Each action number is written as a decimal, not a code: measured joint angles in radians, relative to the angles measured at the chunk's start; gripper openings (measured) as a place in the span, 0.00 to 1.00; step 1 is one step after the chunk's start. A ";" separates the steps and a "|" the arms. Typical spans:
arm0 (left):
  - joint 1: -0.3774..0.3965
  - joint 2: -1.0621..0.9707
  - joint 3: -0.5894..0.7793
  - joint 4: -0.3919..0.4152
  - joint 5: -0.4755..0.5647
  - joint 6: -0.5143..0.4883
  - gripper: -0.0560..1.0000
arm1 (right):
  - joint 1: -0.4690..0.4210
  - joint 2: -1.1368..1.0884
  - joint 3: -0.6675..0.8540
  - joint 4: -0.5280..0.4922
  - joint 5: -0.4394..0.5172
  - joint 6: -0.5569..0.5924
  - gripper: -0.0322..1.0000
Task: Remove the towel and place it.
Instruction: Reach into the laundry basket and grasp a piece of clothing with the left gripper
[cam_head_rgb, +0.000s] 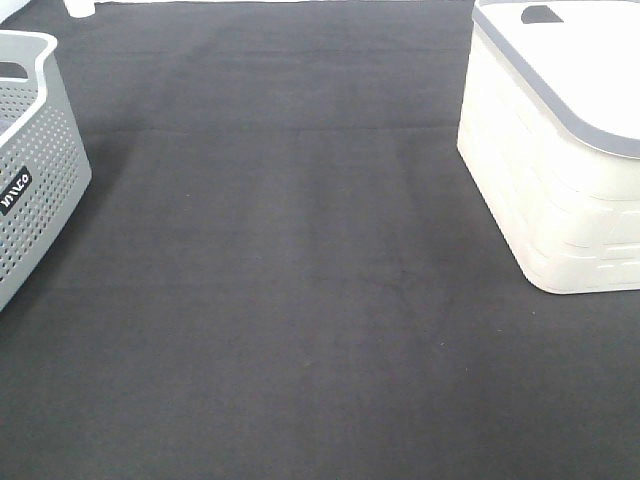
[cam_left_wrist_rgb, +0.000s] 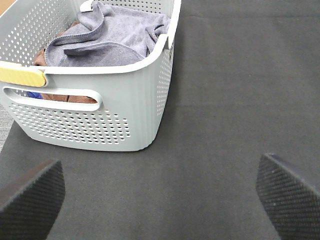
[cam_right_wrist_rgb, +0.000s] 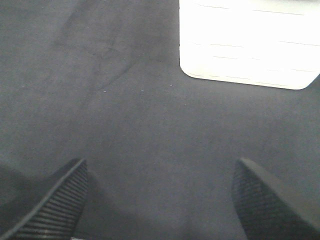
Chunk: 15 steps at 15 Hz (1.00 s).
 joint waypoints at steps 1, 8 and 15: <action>0.000 0.000 0.000 0.000 0.000 0.000 0.99 | 0.000 0.000 0.000 0.000 0.000 0.000 0.77; 0.000 0.000 0.000 0.000 0.000 0.000 0.99 | 0.000 0.000 0.000 0.000 0.000 0.000 0.77; 0.000 0.000 0.000 0.000 0.000 0.000 0.99 | 0.000 0.000 0.000 0.000 0.000 0.000 0.77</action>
